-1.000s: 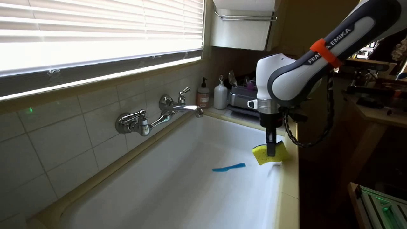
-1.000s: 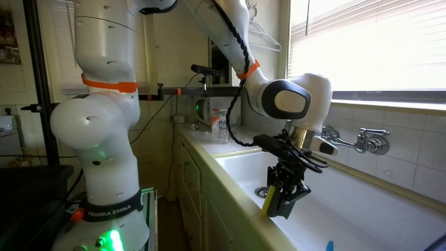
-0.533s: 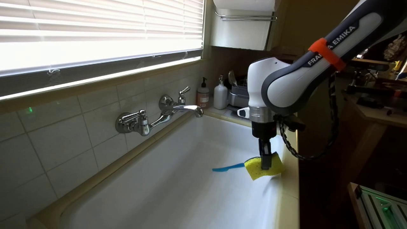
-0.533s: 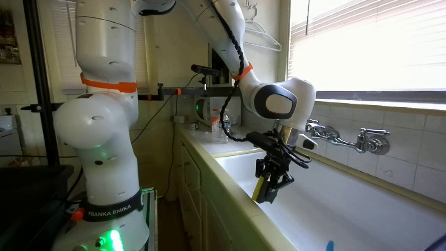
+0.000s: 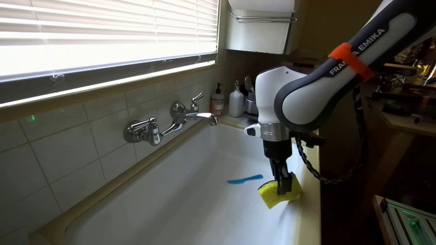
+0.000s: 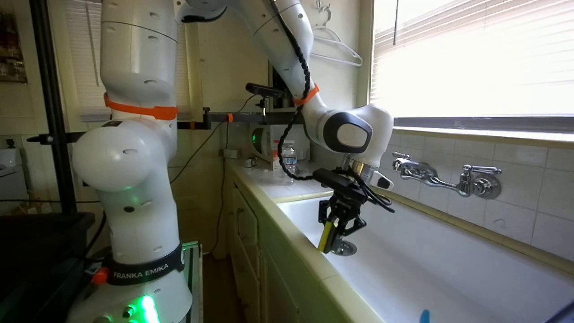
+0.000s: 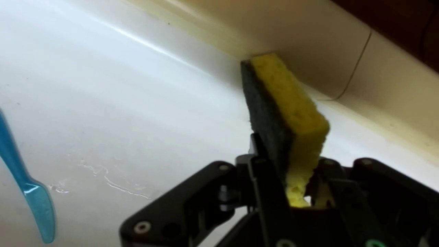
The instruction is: Use the sponge to wipe the sink
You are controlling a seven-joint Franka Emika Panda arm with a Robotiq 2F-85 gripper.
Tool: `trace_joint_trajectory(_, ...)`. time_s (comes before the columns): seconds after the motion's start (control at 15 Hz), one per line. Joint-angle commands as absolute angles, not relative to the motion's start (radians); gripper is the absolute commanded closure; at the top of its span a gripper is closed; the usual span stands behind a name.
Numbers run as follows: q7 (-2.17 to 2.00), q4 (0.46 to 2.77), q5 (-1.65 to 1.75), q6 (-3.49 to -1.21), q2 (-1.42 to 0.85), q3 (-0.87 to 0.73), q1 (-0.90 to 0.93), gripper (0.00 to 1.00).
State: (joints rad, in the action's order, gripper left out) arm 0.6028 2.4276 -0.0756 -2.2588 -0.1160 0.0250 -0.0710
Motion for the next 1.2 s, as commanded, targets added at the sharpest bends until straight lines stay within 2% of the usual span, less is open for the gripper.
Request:
trace_joint_trajectory(0.0, 0.675, 2.389, -0.120, -2.181, -0.133, 0.040, -0.059, 0.97)
trace_joint_trajectory(1.13, 0.743, 2.218, -0.107, -1.986, -0.246, 0.074, -0.027, 0.97)
